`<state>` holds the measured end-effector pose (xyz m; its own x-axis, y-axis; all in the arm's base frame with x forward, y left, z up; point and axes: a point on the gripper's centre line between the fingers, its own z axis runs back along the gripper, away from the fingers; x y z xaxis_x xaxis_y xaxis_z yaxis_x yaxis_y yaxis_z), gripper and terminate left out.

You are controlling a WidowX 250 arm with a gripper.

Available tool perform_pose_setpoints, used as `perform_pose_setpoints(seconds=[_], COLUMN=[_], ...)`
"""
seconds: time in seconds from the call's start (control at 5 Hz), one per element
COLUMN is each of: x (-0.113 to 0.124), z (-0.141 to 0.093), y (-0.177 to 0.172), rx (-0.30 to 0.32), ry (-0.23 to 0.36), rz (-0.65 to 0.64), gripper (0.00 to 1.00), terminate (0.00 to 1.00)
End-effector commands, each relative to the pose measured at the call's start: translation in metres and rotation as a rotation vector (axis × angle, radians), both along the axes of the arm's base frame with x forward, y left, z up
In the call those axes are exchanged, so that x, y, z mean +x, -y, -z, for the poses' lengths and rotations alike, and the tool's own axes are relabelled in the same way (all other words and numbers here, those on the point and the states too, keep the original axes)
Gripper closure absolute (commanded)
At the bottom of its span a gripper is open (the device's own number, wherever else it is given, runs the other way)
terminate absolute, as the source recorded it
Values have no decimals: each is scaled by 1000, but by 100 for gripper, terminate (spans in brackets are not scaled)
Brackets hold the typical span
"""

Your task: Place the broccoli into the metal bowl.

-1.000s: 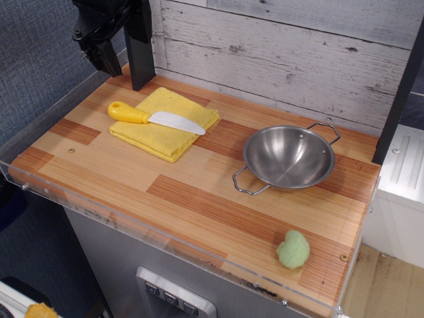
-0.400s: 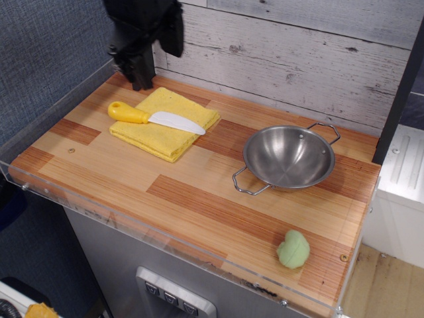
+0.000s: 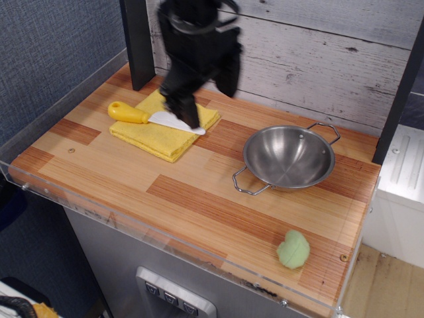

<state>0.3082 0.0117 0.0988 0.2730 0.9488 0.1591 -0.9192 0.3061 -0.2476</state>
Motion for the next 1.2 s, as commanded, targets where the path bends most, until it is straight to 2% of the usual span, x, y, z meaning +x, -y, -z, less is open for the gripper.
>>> perform_pose_setpoints(seconds=[0.0, 0.2, 0.6, 0.8, 1.0], x=[-24, -36, -47, -50, -51], z=[-4, 5, 21, 31, 38], y=[60, 82, 114, 108, 87], rx=[1, -16, 27, 108, 116], ry=[22, 10, -7, -48, -53], rz=[197, 293, 486, 646, 651], gripper=[0, 0, 0, 0, 0], terminate=[0, 0, 0, 0, 0])
